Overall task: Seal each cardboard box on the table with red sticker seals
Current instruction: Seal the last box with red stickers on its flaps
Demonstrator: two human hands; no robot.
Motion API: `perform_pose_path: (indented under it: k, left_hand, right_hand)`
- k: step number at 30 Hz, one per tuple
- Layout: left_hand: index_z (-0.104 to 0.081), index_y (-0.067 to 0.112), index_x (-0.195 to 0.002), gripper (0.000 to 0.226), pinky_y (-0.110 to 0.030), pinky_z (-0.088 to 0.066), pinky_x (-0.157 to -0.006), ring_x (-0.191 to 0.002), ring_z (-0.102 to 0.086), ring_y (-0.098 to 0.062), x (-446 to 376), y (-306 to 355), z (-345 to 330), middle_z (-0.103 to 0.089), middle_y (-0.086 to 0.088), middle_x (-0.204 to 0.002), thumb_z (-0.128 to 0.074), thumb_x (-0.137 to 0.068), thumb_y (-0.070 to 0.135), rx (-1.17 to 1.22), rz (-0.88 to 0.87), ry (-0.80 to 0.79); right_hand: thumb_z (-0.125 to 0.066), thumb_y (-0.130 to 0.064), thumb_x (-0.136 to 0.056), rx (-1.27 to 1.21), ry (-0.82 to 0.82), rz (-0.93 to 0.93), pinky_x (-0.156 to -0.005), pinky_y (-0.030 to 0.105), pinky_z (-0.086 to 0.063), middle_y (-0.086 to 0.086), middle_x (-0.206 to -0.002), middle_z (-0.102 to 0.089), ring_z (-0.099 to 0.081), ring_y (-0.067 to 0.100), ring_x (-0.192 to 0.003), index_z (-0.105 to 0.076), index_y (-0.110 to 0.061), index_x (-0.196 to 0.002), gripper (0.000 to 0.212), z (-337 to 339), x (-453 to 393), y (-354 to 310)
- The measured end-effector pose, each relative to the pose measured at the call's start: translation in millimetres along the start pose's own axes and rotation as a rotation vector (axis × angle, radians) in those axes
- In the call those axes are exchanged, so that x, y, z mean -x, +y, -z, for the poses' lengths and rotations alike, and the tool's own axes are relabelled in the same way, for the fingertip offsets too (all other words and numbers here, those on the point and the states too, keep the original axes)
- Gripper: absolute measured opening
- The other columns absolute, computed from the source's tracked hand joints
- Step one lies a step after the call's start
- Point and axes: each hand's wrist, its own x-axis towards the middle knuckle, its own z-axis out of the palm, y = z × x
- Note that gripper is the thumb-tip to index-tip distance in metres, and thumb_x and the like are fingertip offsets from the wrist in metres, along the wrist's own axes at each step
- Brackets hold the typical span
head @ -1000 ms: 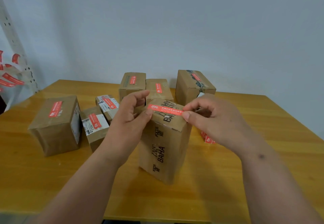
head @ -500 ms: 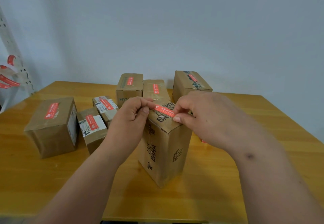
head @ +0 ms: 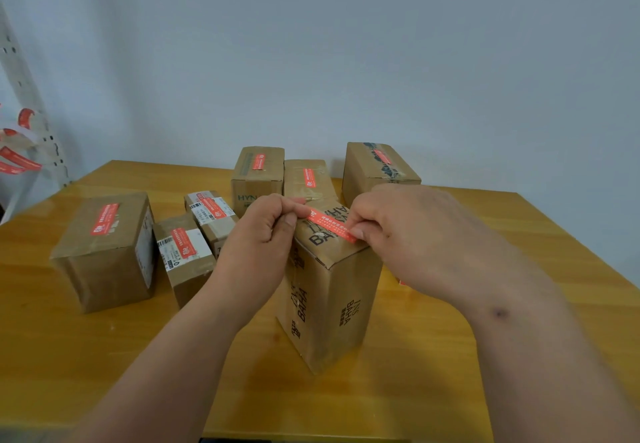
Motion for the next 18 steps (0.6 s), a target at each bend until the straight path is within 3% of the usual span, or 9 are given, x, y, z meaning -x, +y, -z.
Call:
perform_pose_path:
  k: [4,8,18]
  left_hand:
    - [-0.061,0.03,-0.103,0.024,0.0,-0.04,-0.069,-0.106,-0.05,0.007,0.6,-0.1,-0.4,-0.057,0.02,-0.121,-0.04,-0.102,0.018,-0.001,-0.006,0.0]
    - [-0.061,0.029,-0.104,0.023,-0.013,-0.042,-0.078,-0.109,-0.051,0.004,1.1,-0.9,-1.0,-0.057,0.02,-0.12,-0.04,-0.102,0.019,-0.001,-0.012,0.008]
    - [-0.061,0.028,-0.105,0.023,-0.013,-0.043,-0.076,-0.106,-0.051,0.005,0.1,-1.5,-0.9,-0.056,0.019,-0.12,-0.04,-0.102,0.019,0.001,-0.016,-0.007]
  right_hand:
    - [-0.057,-0.036,-0.093,-0.148,-0.017,-0.042,-0.073,0.028,-0.048,-0.016,-0.086,-0.063,-0.057,0.003,-0.082,-0.067,-0.031,-0.087,0.013,3.1,-0.2,6.4]
    - [-0.061,-0.04,-0.09,-0.135,-0.034,-0.044,-0.064,0.027,-0.044,-0.013,-0.079,-0.062,-0.055,0.003,-0.073,-0.068,-0.031,-0.085,0.012,3.3,-2.4,6.1]
    - [-0.061,-0.043,-0.09,-0.048,-0.09,-0.043,-0.063,0.025,-0.046,-0.011,-0.079,-0.064,-0.057,0.006,-0.074,-0.068,-0.028,-0.081,0.018,7.0,-13.5,5.1]
